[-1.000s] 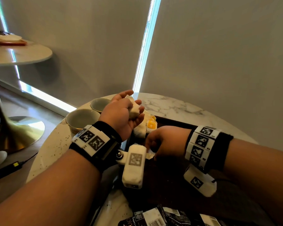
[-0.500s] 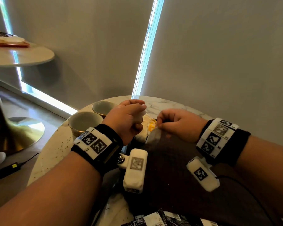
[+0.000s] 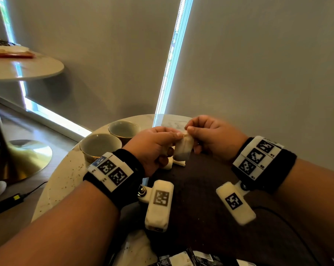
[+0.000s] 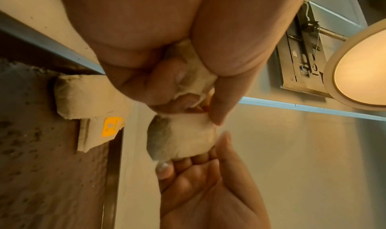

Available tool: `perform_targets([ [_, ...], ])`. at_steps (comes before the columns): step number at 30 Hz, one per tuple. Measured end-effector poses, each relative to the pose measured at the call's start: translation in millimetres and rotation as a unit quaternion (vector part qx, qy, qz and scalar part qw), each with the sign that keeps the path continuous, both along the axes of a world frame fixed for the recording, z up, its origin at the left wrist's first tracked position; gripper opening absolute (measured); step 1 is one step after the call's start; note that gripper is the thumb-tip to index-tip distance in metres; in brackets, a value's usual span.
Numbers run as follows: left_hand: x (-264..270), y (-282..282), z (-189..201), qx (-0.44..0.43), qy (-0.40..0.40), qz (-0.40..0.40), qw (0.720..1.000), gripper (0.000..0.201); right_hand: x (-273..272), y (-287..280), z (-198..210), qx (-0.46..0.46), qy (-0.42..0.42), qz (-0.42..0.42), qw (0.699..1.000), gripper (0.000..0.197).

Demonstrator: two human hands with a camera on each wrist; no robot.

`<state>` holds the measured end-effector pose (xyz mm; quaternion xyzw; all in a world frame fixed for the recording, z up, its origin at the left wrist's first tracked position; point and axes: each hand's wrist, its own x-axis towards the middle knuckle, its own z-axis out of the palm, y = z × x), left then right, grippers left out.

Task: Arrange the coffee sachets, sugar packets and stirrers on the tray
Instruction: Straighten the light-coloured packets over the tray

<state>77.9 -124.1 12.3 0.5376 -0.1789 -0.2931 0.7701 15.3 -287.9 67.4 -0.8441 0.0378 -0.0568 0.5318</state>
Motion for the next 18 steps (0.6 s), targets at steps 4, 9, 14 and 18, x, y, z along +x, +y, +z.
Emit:
perform_targets([
  [4,1.7,0.6,1.2,-0.014,0.007,0.029,0.999,0.005,-0.6,-6.3,-10.4,0.010,0.062,0.006,0.998,0.041],
  [9,1.0,0.5,0.7,-0.022,0.014,0.040,0.999,0.008,-2.0,-1.5,-22.5,0.000,0.058,0.008,0.998,0.007],
  [14,4.7,3.0,9.2,-0.100,0.072,0.097,0.988,0.015,-0.2,-0.5,-30.1,0.011,0.063,-0.053,0.997,0.008],
  [18,7.8,9.6,15.2,-0.154,0.094,0.109,0.978,0.007,2.7,3.2,-40.4,-0.013,0.128,-0.093,0.987,0.010],
])
